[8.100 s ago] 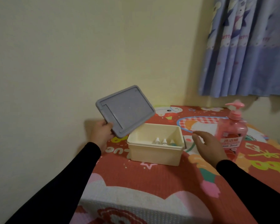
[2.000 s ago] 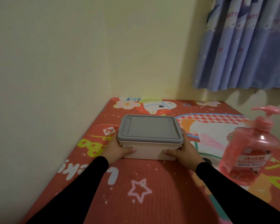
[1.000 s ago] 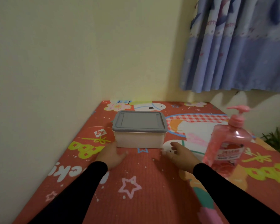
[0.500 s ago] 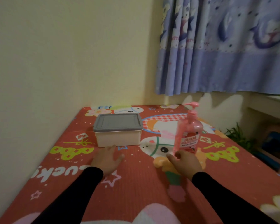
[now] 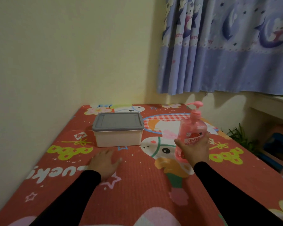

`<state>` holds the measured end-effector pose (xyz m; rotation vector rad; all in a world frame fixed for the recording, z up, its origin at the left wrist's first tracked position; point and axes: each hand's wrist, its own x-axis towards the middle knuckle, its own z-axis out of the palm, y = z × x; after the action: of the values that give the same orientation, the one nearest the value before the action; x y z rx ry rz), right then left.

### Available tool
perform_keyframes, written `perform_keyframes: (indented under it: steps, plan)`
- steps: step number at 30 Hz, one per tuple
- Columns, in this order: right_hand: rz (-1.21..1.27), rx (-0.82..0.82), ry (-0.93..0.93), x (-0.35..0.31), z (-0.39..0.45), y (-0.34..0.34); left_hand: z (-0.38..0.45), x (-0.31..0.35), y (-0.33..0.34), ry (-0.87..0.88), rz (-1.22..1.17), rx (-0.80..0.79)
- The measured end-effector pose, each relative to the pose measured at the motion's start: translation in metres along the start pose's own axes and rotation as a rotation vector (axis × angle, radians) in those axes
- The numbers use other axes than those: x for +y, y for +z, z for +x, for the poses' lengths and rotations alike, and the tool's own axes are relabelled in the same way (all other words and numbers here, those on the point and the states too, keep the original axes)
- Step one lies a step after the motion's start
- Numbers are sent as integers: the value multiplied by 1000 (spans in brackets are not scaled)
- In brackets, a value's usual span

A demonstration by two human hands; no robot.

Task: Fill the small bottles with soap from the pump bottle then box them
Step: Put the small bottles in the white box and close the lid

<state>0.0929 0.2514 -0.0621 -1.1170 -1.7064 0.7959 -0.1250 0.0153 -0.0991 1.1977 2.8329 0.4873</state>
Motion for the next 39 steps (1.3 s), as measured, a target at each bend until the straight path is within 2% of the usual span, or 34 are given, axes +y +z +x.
perform_keyframes:
  steps: [11, 22, 39]
  plan:
    - [103, 63, -22, 3, 10, 27, 8, 1, 17, -29, 93, -47]
    - [99, -41, -16, -14, 28, 83, 9, 0, 24, -24, 142, -26]
    - [91, -81, -24, -37, 51, 155, 12, -4, 32, -34, 125, 23]
